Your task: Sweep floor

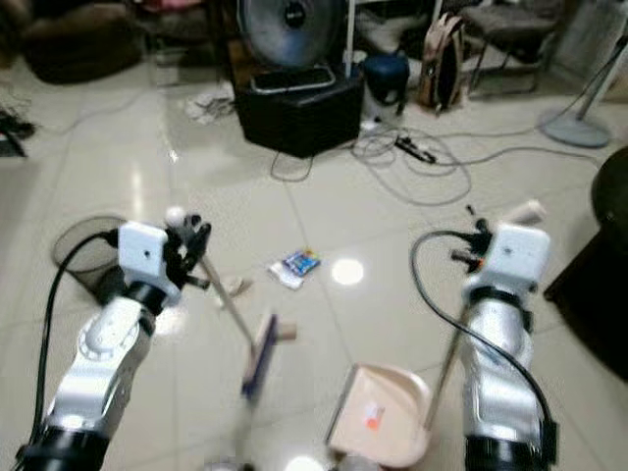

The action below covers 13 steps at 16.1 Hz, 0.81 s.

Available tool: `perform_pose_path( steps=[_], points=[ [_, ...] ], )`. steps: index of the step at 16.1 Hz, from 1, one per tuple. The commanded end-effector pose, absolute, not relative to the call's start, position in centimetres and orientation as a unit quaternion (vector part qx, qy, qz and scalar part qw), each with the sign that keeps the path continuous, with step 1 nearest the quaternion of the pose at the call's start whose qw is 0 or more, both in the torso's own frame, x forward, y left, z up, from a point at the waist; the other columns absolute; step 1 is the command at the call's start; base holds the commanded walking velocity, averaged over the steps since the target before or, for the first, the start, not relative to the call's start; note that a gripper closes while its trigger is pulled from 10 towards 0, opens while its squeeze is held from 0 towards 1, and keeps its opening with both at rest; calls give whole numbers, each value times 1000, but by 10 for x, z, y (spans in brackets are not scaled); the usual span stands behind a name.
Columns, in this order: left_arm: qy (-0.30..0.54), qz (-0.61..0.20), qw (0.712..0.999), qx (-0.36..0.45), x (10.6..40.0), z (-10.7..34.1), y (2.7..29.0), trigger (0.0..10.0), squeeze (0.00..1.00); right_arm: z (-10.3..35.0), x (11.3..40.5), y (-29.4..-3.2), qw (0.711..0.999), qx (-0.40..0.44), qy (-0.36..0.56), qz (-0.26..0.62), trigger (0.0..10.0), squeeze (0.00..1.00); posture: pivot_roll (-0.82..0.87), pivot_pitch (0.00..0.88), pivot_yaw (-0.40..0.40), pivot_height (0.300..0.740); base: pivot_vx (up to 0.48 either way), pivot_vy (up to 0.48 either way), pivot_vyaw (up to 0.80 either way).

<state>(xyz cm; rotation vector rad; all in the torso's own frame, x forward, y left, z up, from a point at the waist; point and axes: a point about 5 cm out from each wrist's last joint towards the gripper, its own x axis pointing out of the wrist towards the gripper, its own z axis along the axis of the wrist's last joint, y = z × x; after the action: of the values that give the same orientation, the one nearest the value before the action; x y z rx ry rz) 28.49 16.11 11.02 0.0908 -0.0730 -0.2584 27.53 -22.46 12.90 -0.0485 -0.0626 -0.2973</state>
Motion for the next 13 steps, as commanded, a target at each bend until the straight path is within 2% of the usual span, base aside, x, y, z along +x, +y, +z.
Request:
perform_pose_path(
  steps=[1,13],
  points=[
    [-49,-112,991,62,286,116,170,10000,0,139,279,-215,990,-17,-59,-129,10000,0,10,60,63,740,349,0,0],
    [-60,-98,992,60,289,120,171,10000,0,142,283,-213,992,0,-67,-111,10000,0,23,80,48,740,356,0,0]
  ],
)
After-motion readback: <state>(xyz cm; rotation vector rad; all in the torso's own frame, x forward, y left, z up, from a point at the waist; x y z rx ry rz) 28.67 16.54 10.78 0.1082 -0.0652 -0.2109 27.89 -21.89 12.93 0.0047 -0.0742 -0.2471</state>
